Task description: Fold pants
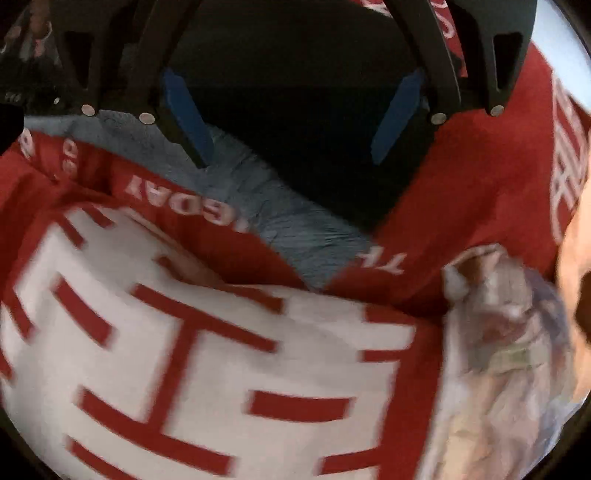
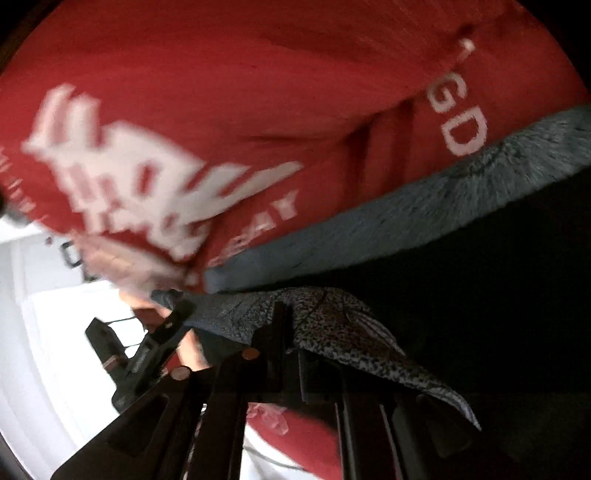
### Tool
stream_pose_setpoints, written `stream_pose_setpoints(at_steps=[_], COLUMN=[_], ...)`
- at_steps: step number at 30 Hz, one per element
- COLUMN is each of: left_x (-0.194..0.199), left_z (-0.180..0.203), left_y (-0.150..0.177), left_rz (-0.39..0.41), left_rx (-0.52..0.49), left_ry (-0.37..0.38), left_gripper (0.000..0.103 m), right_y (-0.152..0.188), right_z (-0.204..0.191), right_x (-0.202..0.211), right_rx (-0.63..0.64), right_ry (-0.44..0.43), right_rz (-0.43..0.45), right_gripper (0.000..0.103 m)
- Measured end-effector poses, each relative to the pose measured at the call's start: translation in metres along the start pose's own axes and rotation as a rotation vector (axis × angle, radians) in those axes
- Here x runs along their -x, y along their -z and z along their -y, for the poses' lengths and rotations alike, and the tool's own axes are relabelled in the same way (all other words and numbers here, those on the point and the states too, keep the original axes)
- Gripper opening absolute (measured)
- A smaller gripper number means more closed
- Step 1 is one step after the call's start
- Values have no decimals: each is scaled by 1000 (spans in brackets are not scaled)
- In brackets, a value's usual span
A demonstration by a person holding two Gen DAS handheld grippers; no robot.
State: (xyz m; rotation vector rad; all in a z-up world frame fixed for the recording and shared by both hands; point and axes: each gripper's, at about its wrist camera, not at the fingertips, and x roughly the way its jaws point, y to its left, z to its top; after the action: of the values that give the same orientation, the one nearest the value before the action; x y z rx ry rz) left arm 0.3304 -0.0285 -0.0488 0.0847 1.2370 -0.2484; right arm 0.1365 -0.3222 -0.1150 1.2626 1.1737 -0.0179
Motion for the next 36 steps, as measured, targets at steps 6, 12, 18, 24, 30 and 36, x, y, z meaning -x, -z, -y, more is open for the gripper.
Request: stream_pose_setpoints(at_steps=[6, 12, 18, 24, 30, 36], left_x=[32, -19, 7, 50, 30, 18], left_z=[0, 48, 71, 140, 240, 288], left_y=[22, 73, 90, 143, 214, 262], left_rz=[-3, -123, -141, -251, -444, -500], left_rx=[-112, -223, -305, -403, -470, -571], left_ry=[-25, -111, -83, 174, 384, 409], left_gripper=[89, 89, 89, 89, 89, 89], right_y=[15, 34, 34, 99, 194, 293], right_z=[-35, -49, -19, 55, 153, 227], right_x=[14, 9, 89, 204, 249, 270], right_rx=[98, 277, 273, 165, -64, -282], right_ry=[-63, 123, 212, 242, 281, 363], right_rz=[-28, -82, 90, 168, 191, 279], right_gripper=[66, 64, 43, 61, 61, 61])
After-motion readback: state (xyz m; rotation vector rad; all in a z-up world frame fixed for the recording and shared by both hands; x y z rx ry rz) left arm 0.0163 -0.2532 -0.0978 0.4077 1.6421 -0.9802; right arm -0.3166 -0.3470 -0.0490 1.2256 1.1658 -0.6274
